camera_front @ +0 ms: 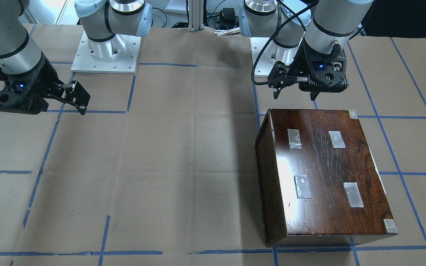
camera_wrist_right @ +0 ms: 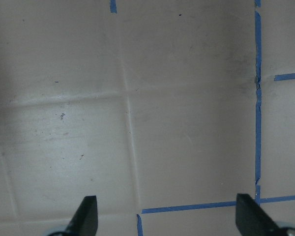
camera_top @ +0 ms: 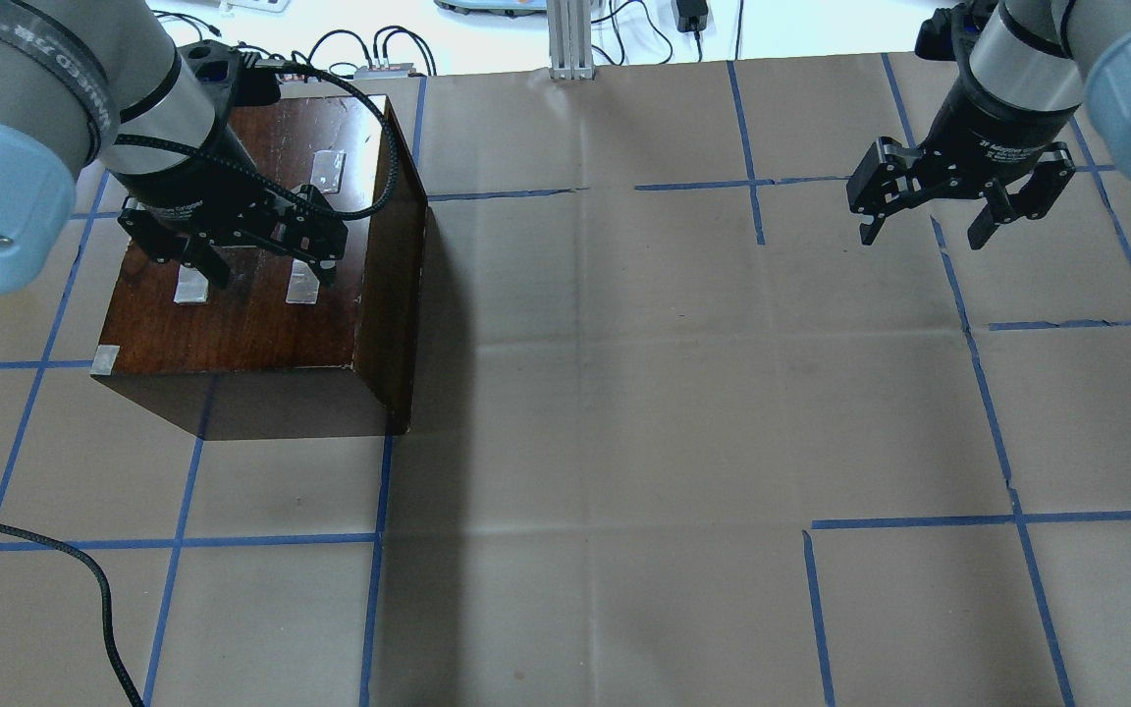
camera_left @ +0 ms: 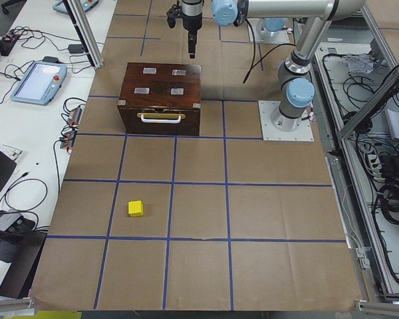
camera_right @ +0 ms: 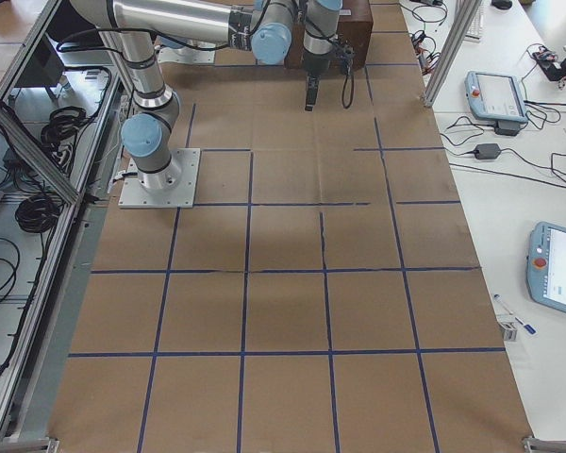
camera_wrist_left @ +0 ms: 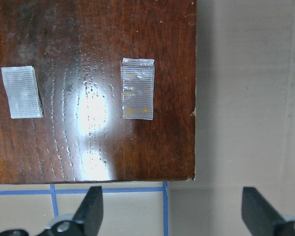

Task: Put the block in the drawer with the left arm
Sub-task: 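Move the left gripper from above the box toward its drawer handle side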

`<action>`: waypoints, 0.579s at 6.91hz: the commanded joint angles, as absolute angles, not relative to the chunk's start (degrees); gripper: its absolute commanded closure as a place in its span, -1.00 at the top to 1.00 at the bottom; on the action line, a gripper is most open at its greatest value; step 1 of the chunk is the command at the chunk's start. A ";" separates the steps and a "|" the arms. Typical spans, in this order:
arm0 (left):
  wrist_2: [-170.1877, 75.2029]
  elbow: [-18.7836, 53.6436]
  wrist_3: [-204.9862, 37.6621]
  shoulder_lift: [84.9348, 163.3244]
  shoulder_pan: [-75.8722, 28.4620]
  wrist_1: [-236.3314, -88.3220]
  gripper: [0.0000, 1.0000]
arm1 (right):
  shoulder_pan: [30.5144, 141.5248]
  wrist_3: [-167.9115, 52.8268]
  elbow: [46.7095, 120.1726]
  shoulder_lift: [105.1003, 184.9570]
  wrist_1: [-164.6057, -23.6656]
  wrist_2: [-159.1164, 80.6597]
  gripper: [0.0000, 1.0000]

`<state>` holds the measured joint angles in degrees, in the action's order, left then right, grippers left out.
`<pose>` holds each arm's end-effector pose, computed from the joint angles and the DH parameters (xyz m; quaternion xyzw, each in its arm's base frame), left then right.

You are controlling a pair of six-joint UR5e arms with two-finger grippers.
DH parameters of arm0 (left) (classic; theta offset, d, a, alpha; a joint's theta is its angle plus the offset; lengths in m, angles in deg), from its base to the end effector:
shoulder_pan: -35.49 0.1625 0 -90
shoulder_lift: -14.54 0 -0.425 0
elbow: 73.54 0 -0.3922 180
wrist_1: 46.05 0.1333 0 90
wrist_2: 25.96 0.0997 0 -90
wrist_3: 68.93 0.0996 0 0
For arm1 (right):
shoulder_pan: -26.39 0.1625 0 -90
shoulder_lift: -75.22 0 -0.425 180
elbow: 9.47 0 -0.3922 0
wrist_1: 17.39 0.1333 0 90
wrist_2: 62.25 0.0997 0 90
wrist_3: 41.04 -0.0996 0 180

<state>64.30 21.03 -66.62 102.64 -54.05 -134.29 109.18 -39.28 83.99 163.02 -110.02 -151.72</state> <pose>-0.1290 -0.4768 0.4678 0.0162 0.9998 0.0080 0.0021 0.0703 -0.5138 0.4438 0.0476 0.9985 0.0260 0.0067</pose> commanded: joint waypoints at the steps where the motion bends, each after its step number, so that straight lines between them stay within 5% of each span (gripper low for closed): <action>1: 64.30 21.03 -66.65 102.60 -53.98 -134.29 0.99 | 109.18 -39.28 84.05 163.02 -110.03 -151.72 1.00; 4: 64.30 21.03 -66.65 102.69 -53.98 -133.94 0.99 | 109.18 -39.28 84.05 163.02 -109.94 -151.72 1.00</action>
